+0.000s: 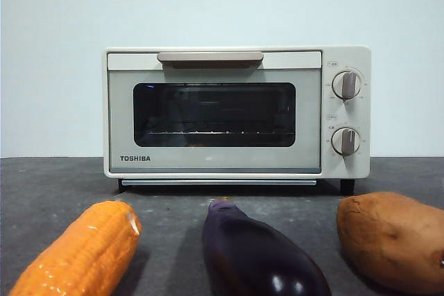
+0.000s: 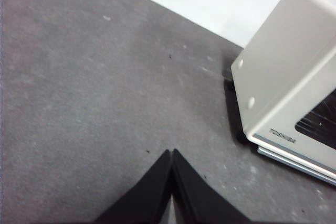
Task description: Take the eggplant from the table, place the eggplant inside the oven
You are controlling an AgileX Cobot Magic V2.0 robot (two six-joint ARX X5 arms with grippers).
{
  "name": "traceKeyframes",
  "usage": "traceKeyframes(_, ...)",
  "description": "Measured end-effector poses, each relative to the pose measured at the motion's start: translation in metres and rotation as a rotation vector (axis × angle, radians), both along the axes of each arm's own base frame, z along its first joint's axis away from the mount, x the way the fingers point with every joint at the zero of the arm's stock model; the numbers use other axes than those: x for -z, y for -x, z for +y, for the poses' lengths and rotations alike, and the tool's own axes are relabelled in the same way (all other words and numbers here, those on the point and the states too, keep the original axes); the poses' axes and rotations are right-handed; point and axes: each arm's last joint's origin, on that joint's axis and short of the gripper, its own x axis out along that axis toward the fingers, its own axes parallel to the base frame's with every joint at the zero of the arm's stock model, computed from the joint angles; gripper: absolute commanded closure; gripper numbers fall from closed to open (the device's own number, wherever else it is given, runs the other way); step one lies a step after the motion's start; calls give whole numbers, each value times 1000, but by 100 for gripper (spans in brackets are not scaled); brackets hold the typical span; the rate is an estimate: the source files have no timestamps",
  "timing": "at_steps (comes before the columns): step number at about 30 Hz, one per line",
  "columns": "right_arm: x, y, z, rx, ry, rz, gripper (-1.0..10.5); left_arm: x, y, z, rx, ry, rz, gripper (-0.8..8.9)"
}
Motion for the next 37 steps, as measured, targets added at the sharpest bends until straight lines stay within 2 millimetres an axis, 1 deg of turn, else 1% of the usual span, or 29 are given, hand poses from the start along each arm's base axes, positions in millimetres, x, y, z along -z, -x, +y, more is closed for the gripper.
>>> traceKeyframes(6, -31, 4, 0, 0, -2, 6, 943, -31, -3, 0, 18, 7, 7, 808)
traceKeyframes(12, -67, 2, 0, -2, 19, 62, 943, -59, -18, -2, 101, 32, 69, 808)
traceKeyframes(18, -94, -9, 2, -63, 82, 216, 943, -85, -41, -5, 240, 40, 170, 808)
traceKeyframes(25, -121, -27, 8, -221, 121, 381, 934, -107, -72, -14, 457, 24, 305, 808)
traceKeyframes(28, -128, -35, 11, -299, 126, 465, 854, -115, -81, -21, 519, -3, 344, 808)
traceKeyframes(31, -131, -43, 13, -361, 114, 553, 709, -119, -87, -28, 573, -27, 357, 808)
traceKeyframes(32, -131, -46, 14, -381, 104, 586, 653, -120, -89, -31, 589, -34, 357, 808)
traceKeyframes(34, -126, -52, 16, -419, 76, 643, 582, -120, -90, -36, 616, -45, 355, 808)
traceKeyframes(35, -123, -54, 18, -446, 55, 677, 557, -119, -90, -38, 630, -49, 357, 808)
traceKeyframes(37, -118, -60, 22, -511, 11, 723, 551, -118, -91, -42, 650, -52, 365, 808)
